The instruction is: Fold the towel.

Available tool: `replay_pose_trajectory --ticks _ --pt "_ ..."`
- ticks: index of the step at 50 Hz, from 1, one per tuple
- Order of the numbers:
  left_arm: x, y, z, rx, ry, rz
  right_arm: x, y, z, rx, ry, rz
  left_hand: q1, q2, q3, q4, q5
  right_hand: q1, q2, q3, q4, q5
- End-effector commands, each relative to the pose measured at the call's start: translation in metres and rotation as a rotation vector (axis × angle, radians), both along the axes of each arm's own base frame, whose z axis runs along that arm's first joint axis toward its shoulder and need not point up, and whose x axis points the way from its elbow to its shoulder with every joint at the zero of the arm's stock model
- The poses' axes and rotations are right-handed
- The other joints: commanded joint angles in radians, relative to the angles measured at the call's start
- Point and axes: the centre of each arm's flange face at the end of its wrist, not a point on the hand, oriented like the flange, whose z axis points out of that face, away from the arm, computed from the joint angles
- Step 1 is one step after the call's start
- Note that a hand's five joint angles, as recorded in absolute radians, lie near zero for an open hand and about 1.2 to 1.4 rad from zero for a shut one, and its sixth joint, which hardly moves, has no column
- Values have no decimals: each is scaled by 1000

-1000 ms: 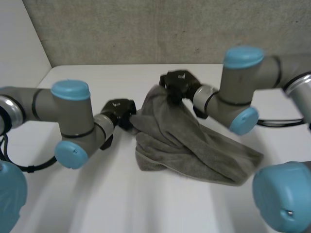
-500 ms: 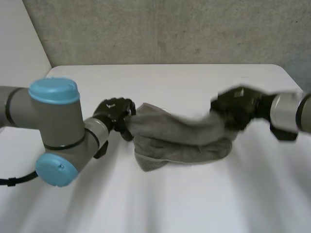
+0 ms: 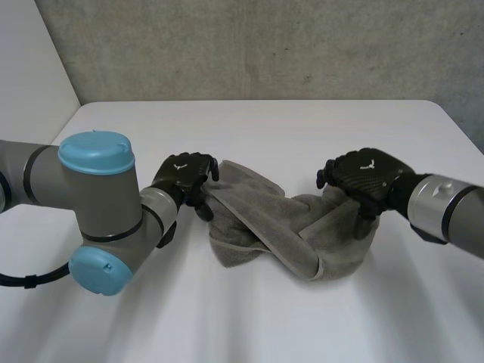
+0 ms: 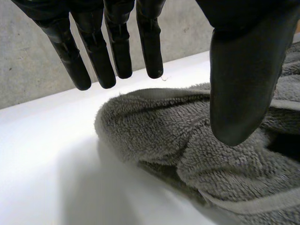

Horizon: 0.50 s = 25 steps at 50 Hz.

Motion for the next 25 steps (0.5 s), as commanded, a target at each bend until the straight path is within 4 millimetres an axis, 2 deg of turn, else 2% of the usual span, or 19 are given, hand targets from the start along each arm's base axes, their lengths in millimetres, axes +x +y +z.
replay_pose_trajectory --ticks 1,6,9,15,18,19,20,22,23,25 --pt "-6 -11 -4 -61 29 -1 3 10 -29 2 8 23 -44 -47 -50 -45 -10 -39 -34 -34 -24 4" --pt "-11 -17 -11 -93 -14 -18 10 25 -65 46 66 87 -44 -47 -50 -45 -10 -42 -37 -37 -27 1" --pt "-13 -20 -19 -116 -74 -40 9 32 -75 49 118 120 -44 -47 -50 -45 -10 -50 -46 -46 -36 -7" --pt "-14 -23 -32 -140 -159 -66 8 40 -84 46 161 158 -35 -39 -42 -36 -1 -45 -40 -40 -30 -1" --pt "-15 -23 -39 -140 -186 -74 12 46 -87 50 169 182 45 41 38 43 78 55 60 59 70 98" --pt "-15 -23 -39 -140 -189 -75 13 46 -87 50 173 184 204 201 198 203 238 302 307 307 317 345" --pt "-15 -23 -39 -140 -189 -75 13 46 -87 50 173 184 206 202 199 205 240 305 309 309 319 348" --pt "-15 -25 -38 -145 -186 -70 15 42 -82 32 169 178 571 567 564 570 605 930 935 934 944 973" --pt "-15 -25 -38 -145 -186 -70 15 42 -82 31 169 178 573 569 566 572 607 933 938 937 947 976" --pt "-16 -28 -28 -171 -173 -59 20 32 -69 -25 146 171 842 838 835 841 876 994 998 998 1008 1037"
